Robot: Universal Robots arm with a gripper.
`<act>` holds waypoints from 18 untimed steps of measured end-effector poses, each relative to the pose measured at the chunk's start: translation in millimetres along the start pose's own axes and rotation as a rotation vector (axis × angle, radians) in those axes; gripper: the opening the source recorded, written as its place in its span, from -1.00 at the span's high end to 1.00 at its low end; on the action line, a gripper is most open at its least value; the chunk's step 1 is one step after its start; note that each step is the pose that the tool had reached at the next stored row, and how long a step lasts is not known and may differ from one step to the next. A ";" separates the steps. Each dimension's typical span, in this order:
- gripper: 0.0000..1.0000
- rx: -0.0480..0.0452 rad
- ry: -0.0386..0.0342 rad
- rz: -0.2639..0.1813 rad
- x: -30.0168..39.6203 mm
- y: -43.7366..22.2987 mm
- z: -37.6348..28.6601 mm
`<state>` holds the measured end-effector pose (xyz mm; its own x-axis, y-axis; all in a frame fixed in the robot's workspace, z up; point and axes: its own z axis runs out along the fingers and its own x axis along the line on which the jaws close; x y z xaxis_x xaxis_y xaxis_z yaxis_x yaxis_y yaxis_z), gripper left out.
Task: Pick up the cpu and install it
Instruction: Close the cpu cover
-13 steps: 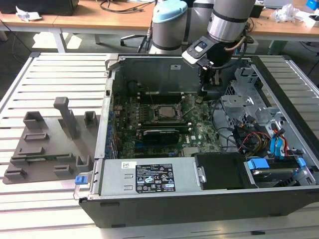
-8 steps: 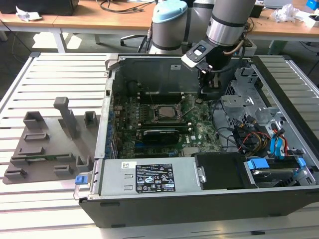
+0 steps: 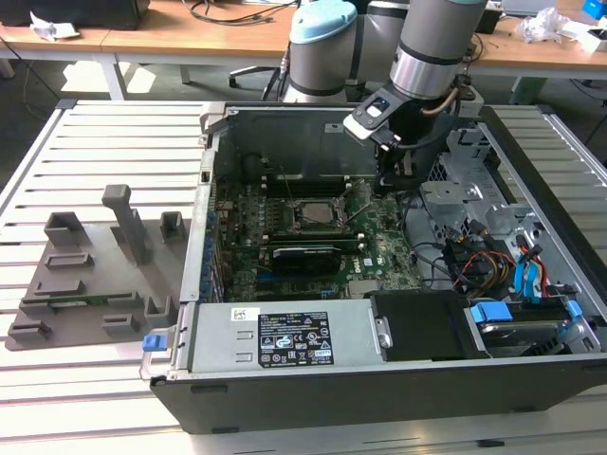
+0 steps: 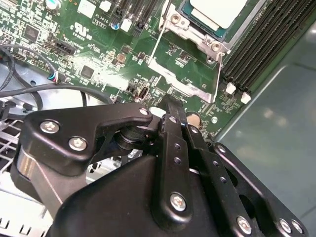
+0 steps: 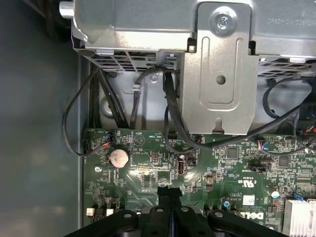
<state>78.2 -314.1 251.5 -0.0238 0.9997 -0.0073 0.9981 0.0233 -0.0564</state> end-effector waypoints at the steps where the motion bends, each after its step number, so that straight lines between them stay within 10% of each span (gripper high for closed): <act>1: 0.79 0.0000 0.0000 0.000 0.1 -0.5 1.4; 11: 0.79 -0.0005 0.0000 0.000 0.6 -19.2 3.3; 18: 0.79 -0.0005 -0.0001 0.000 0.6 -20.8 3.4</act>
<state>57.1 -314.0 249.3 -0.0236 0.9997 -0.0074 0.9982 0.0232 -0.0559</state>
